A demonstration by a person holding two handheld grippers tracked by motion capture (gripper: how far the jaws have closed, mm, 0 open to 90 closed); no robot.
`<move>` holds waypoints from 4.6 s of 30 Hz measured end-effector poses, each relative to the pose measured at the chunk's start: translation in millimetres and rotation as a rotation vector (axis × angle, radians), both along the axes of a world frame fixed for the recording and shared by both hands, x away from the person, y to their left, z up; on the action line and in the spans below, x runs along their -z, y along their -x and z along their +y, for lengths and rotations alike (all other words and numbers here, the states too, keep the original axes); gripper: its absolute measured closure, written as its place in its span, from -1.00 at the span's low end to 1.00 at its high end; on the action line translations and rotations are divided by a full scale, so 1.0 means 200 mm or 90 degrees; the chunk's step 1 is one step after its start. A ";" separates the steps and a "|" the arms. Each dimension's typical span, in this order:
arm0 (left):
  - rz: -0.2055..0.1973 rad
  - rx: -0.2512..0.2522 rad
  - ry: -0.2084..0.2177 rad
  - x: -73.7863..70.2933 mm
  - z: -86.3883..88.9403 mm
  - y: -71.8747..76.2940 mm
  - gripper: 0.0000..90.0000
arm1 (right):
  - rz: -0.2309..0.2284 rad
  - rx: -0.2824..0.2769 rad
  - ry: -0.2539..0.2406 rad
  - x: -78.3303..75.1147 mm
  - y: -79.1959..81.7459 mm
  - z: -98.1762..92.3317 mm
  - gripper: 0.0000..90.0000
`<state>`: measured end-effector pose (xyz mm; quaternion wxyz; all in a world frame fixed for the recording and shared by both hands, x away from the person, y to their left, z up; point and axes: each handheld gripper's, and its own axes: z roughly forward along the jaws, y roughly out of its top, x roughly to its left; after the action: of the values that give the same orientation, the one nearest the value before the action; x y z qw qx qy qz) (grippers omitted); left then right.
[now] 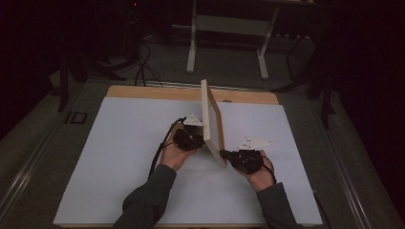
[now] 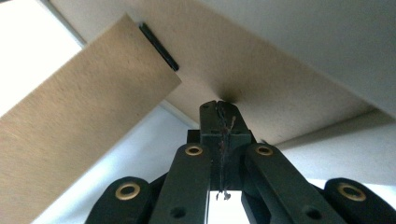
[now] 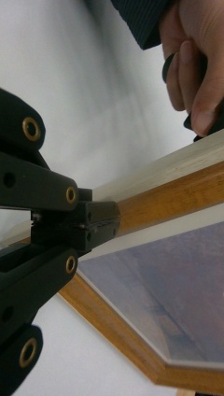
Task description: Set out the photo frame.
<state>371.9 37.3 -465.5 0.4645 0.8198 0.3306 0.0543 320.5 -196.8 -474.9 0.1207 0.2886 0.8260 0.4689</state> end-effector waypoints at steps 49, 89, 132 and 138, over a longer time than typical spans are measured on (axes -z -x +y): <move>-0.013 -0.053 0.046 0.08 0.07 0.03 0.83 | 0.008 -0.012 0.019 0.05 0.00 0.09 0.90; -0.035 -0.083 -0.011 0.00 0.22 0.20 0.19 | 0.017 -0.001 0.030 0.08 -0.01 0.06 0.73; -0.048 -0.107 0.032 -0.07 0.03 0.19 -0.41 | 0.017 0.042 0.025 0.07 -0.04 -0.05 0.67; -0.050 -0.121 0.030 -0.07 -0.01 0.17 -0.38 | 0.016 0.044 0.024 0.07 -0.04 -0.06 0.67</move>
<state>337.9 35.1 -451.2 0.4889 0.7708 0.3897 0.1226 329.3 -208.3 -488.3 0.1319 0.3207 0.8255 0.4454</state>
